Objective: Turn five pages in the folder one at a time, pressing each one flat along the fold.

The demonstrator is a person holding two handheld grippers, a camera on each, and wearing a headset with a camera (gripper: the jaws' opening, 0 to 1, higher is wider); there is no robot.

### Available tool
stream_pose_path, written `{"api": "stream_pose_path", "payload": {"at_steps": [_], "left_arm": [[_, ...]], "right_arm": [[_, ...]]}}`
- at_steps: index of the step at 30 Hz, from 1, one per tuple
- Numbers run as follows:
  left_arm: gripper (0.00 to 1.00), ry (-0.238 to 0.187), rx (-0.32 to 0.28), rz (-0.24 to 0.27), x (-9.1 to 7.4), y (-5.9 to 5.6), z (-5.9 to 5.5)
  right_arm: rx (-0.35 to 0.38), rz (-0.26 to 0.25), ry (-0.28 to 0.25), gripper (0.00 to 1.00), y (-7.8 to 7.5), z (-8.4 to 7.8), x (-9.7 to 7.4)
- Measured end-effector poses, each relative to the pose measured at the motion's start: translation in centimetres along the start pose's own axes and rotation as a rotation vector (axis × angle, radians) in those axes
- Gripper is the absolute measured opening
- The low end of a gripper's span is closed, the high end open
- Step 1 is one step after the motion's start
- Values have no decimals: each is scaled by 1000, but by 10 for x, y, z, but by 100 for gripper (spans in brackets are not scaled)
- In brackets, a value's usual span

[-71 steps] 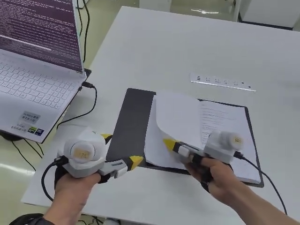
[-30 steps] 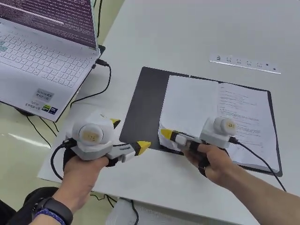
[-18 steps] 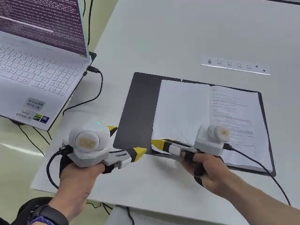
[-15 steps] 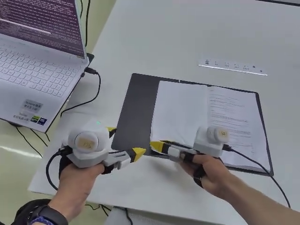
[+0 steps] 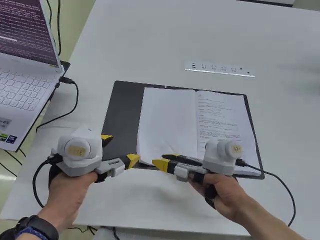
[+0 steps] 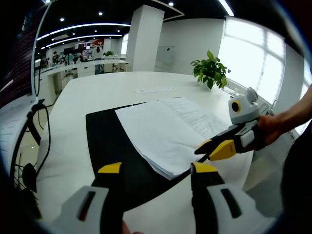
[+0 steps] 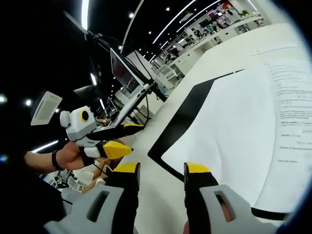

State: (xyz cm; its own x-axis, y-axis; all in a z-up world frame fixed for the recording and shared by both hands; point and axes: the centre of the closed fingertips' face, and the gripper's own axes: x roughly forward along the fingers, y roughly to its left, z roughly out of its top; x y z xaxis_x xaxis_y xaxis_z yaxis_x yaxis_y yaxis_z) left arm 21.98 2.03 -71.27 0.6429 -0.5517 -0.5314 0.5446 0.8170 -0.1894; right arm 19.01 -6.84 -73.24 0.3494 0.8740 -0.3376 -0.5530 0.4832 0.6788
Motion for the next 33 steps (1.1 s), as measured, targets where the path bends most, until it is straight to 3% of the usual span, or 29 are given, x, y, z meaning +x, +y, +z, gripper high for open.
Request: {"api": "stream_pose_path", "payload": {"at_steps": [6, 11, 20, 28, 33], "left_arm": [[39, -24, 1, -37, 18, -10, 10], [26, -8, 1, -70, 32, -16, 8], [11, 59, 26, -71, 56, -11, -16], [2, 86, 3, -71, 67, -10, -30], [0, 125, 3, -69, 70, -7, -43]], "right_arm": [[0, -45, -9, 32, -10, -6, -27], [14, -82, -34, 31, -20, -5, -44], [41, -119, -71, 28, -32, -4, -61], [52, -126, -74, 27, -37, -4, -62], [55, -130, -56, 26, -42, -6, -58]]}}
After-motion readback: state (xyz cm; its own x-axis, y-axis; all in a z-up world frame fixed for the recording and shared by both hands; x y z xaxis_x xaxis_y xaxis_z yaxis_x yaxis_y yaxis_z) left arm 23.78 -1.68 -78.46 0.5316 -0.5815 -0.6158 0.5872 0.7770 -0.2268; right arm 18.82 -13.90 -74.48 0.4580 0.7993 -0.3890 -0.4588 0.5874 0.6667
